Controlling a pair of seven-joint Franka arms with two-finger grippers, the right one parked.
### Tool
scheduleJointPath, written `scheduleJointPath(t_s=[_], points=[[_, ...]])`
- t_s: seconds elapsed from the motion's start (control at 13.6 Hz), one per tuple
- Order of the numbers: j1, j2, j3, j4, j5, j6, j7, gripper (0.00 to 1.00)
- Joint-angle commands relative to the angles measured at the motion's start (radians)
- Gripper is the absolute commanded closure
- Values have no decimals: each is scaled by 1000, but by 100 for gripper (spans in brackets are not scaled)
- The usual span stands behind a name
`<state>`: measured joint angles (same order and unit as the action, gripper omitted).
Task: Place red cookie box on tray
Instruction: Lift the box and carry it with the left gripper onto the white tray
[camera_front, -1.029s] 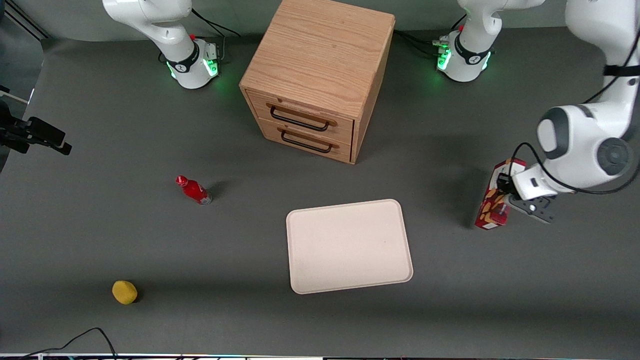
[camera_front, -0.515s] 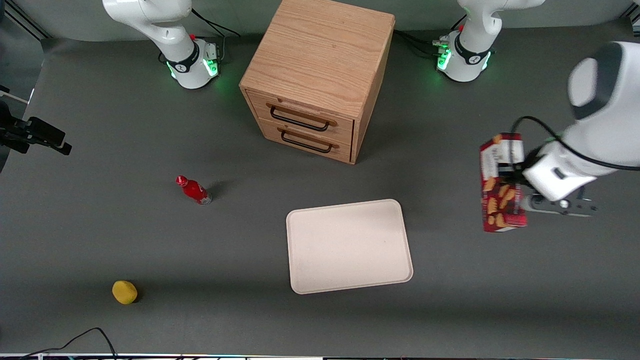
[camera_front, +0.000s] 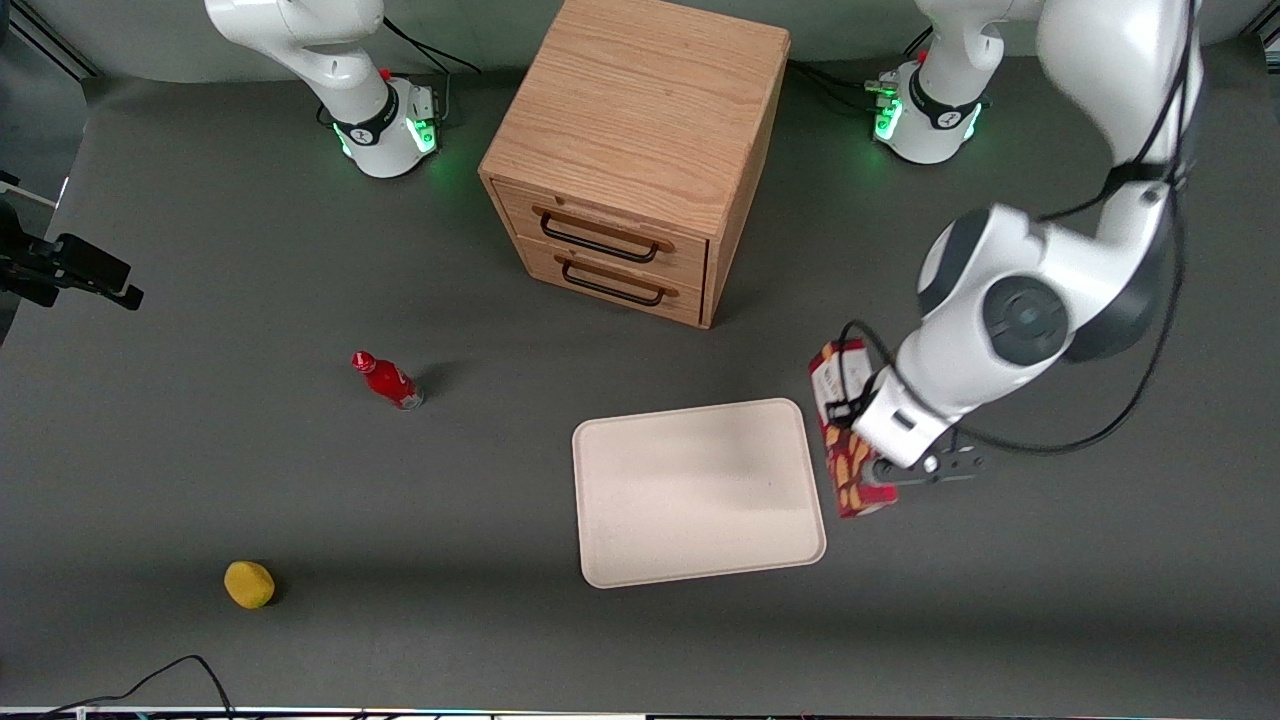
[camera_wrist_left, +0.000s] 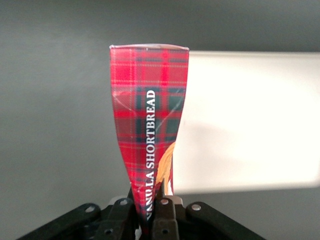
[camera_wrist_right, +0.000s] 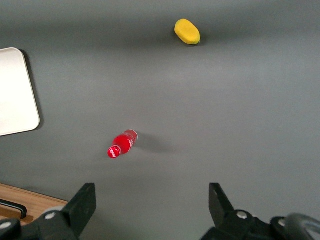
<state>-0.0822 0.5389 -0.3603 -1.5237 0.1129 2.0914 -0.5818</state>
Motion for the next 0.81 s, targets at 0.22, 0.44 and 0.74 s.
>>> scheduleJointPath(t_s=[0.22,0.44,0.74], points=[[-30,164,-22,-13,218,205,-198,39],[-27,144,-23,-7,220,142,-193,0],[19,-31,-16,25,103,-181,48,0]])
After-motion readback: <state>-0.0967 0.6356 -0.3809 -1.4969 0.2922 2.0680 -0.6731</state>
